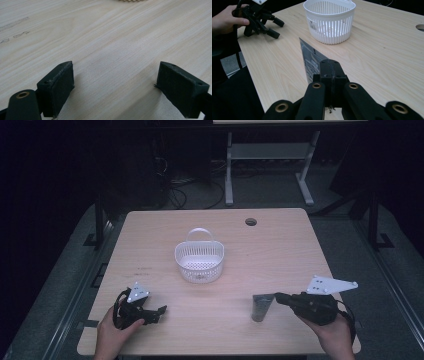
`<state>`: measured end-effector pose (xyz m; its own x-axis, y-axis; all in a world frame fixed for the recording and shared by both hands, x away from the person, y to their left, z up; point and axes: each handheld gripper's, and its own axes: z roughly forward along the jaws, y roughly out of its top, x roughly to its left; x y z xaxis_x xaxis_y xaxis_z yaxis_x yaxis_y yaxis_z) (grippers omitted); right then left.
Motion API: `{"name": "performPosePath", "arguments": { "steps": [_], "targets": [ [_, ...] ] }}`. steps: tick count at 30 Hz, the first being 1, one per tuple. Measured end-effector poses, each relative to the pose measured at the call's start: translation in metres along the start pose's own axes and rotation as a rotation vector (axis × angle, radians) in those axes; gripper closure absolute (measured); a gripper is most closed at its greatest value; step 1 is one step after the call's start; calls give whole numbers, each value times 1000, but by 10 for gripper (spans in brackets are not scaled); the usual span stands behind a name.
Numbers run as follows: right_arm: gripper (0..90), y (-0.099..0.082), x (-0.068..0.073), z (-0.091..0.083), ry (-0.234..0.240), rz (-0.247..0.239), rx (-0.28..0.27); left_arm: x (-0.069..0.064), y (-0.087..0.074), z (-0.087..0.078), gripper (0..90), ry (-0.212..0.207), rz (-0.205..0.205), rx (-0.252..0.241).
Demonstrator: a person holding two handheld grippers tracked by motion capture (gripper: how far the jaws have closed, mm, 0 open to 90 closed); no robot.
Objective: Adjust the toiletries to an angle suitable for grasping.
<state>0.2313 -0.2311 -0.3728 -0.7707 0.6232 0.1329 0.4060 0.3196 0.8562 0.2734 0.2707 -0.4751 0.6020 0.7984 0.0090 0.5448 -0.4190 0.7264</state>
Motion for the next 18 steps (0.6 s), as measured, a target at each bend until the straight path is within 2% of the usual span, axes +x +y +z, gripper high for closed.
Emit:
{"name": "performPosePath", "arguments": {
  "steps": [18],
  "targets": [
    [900, 5, -10, 8, -10, 5, 1, 0, 0, 0, 132, 0, -2, -1]
  ]
}}
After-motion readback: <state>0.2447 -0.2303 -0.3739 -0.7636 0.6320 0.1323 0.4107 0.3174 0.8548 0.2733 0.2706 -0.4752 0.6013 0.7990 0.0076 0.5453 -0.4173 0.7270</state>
